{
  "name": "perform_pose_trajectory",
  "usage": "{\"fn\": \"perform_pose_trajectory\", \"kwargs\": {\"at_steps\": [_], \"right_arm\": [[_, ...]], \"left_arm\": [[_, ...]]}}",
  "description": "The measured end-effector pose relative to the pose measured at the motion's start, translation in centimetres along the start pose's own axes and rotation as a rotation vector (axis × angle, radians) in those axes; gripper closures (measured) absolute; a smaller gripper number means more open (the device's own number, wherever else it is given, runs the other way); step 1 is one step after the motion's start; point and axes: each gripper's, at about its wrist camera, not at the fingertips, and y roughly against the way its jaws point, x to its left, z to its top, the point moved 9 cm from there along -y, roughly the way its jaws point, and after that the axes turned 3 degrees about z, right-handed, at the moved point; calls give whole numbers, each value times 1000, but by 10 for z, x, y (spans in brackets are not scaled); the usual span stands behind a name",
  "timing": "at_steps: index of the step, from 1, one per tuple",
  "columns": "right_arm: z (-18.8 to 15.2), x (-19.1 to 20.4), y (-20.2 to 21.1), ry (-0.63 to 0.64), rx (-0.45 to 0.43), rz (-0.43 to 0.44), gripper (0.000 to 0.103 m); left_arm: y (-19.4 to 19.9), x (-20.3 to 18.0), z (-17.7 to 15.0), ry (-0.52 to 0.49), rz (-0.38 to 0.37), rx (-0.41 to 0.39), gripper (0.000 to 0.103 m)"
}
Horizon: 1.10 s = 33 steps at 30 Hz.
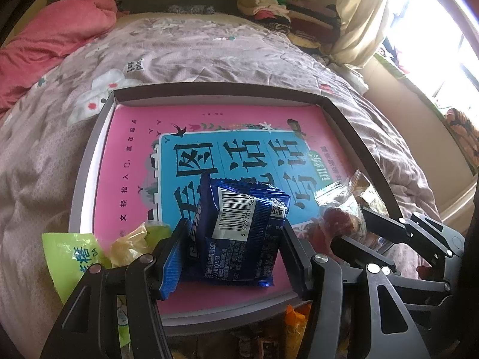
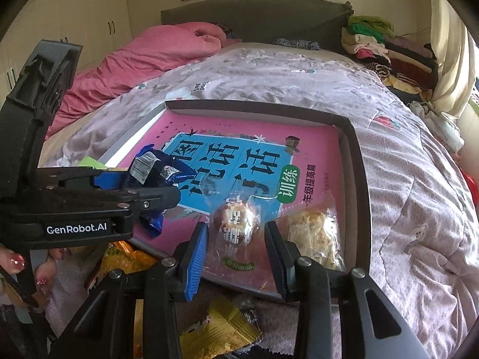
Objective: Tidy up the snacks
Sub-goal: 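Lower the blue snack bag into the tray and open left tool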
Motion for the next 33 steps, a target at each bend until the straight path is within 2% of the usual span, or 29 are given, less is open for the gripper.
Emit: {"fn": "perform_pose_trajectory", "kwargs": {"at_steps": [12,33], "right_arm": [[-1,-3,4,-58,-4,46,64],[4,-7,11,-94,-35,65,64]], "left_arm": [[2,1,-2,6,3,11,43],[9,-1,-7,8,9,26,40]]}}
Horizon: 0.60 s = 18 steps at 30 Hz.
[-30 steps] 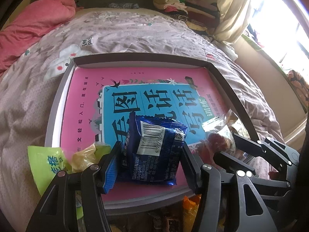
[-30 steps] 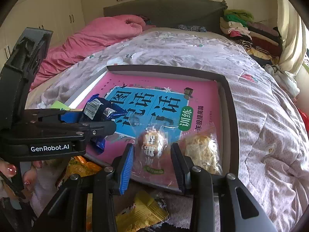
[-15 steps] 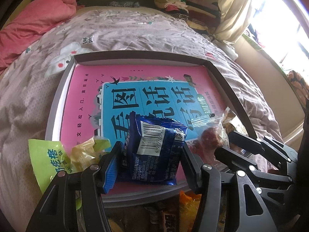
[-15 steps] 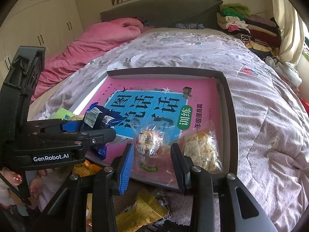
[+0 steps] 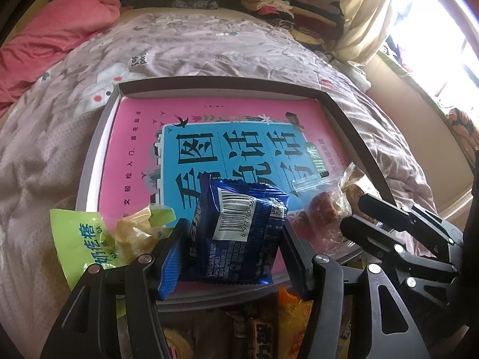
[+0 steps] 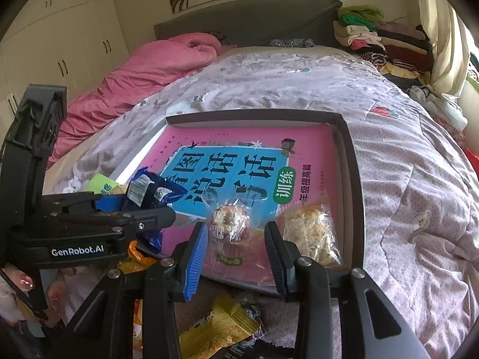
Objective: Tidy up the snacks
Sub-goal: 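Lower the blue snack bag into the tray and open left tool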
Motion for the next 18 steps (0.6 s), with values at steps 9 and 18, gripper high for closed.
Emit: {"fn": "perform_pose_trajectory", "kwargs": {"at_steps": [9,18], "right_arm": [[2,-3,3,-15,-15,4,64],[8,0,11,-13,-50,13,63]], "left_arm": [[7,0,1,-6,2,-14,34],[19,-1,4,-8,7,-33,32]]}}
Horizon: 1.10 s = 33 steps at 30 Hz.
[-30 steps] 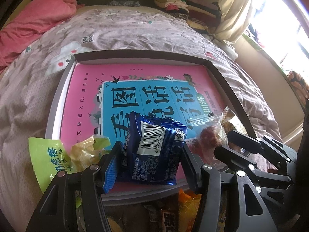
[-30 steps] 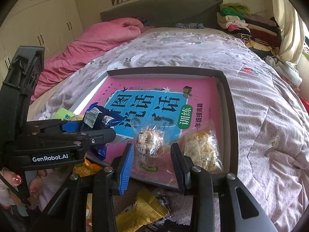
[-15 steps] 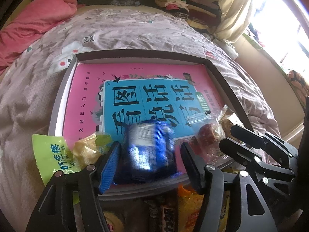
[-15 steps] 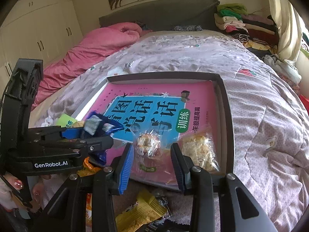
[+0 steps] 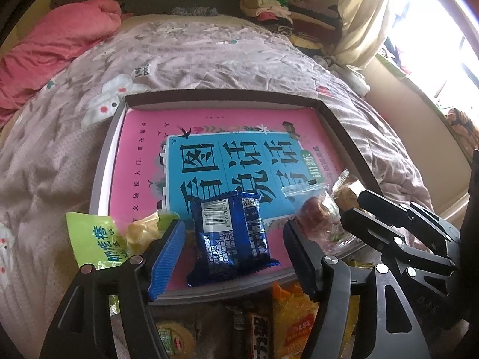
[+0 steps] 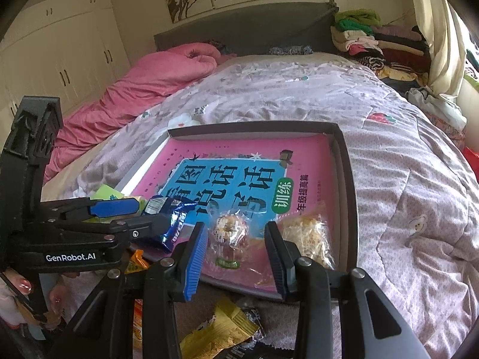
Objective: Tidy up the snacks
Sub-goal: 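Lower the blue snack bag into the tray and open left tool, then move both tools back from the tray toward the remaining snacks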
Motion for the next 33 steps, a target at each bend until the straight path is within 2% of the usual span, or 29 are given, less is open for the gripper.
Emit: {"fn": "perform_pose_trajectory", "kwargs": {"at_steps": [6,15,17,33], "right_arm": [[8,4,9,4,-44,25,61],[19,9,24,12,-112,51,52],[21,8,26,6,-121,51,51],[31,1,46,-26,-188,58,45]], "left_arm": [[8,-3,4,-13,3,-14,31],[25,4,11,2,27,-47,30],[29,7,12,10,27,-54,24],[63,33,21,48,51,-112,24]]}}
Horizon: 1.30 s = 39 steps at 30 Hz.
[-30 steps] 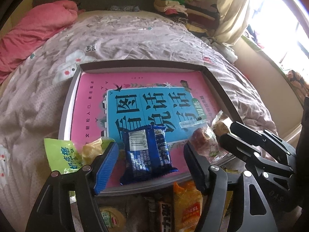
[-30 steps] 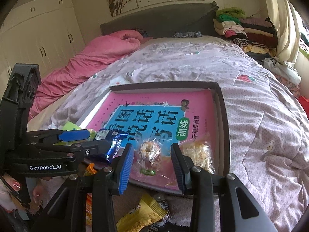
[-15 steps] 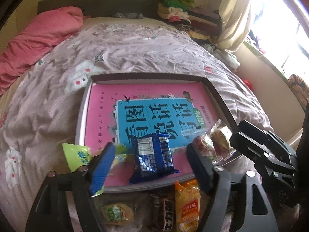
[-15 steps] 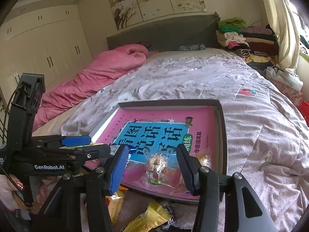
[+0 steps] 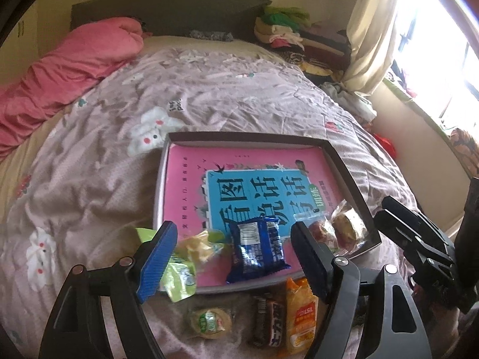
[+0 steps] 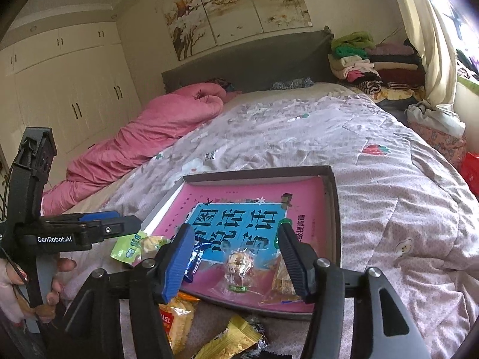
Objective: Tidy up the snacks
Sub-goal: 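Move both tools back from the tray toward the remaining snacks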
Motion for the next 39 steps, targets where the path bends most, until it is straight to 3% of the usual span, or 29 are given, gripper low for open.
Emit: {"fn": "perform_pose_trajectory", "kwargs": {"at_steps": [18,39], "right_arm": [[6,-7,23,-22,-61,-15,42],[-4,-30,41,-100,-53,-86,42]], "left_arm": [[26,18,-3,16,13,-23,24],[38,32,-9,31,11,-27,24]]}}
